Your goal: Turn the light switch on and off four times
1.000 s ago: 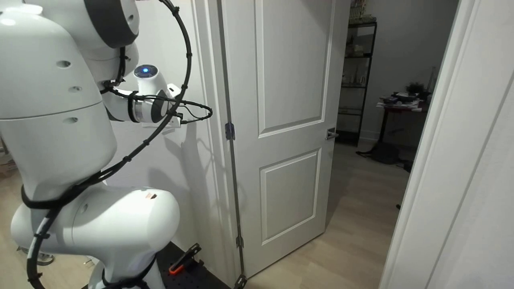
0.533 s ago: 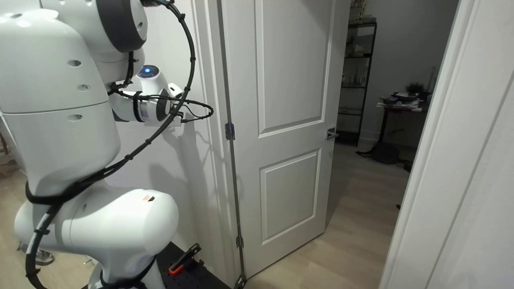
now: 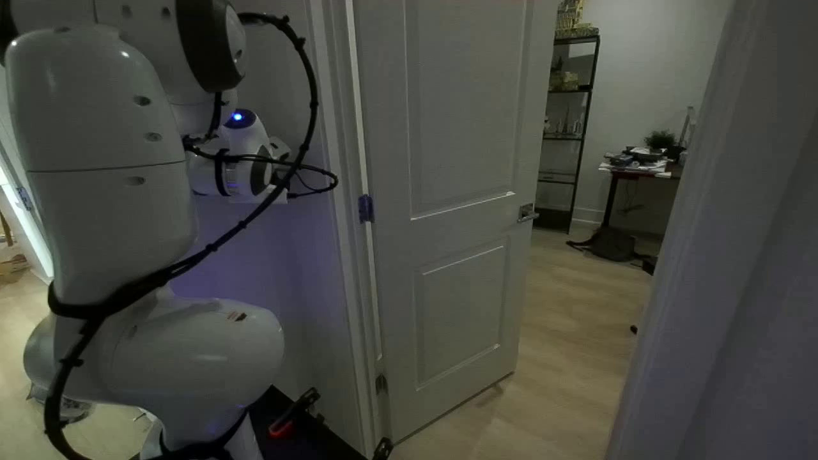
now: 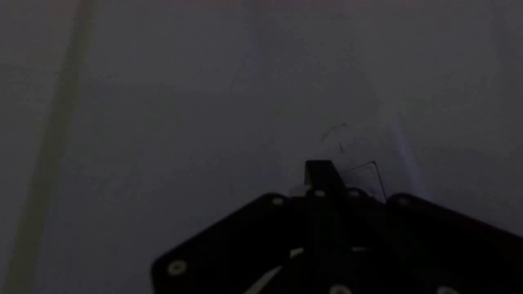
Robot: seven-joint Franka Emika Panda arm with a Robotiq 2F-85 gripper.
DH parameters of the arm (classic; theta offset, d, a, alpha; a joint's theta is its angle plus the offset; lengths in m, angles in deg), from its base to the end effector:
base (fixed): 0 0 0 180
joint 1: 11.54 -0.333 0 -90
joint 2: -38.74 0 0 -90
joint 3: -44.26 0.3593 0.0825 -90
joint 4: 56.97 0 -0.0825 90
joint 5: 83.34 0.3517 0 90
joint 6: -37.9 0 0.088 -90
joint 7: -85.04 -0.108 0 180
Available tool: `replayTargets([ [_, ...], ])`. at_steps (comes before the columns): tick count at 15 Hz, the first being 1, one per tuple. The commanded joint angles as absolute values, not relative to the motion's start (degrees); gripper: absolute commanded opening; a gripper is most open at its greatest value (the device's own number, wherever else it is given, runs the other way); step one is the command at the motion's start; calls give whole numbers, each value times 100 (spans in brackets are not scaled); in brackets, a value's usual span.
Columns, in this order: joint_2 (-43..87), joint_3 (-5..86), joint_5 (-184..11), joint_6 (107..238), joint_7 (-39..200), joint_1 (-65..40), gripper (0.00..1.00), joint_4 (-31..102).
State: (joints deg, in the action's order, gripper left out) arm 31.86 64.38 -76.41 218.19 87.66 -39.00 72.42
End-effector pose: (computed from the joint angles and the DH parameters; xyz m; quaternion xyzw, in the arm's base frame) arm 0.3938 0.4049 0.4693 -0.8637 -0.3329 -0.3319 0.1819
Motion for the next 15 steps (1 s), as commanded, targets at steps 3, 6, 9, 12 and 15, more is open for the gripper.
replayTargets([
  [3,2910,6255,-7761,21936,8592,-4098,0,6978],
  [6,3051,6176,-7766,21529,8664,-4111,0,7019],
  [9,3352,6393,-7563,20968,8851,-3857,28,7129],
  [12,3871,6326,-7442,20153,8861,-3777,49,7337],
  [15,4618,6239,-7154,19223,8983,-3705,73,7623],
])
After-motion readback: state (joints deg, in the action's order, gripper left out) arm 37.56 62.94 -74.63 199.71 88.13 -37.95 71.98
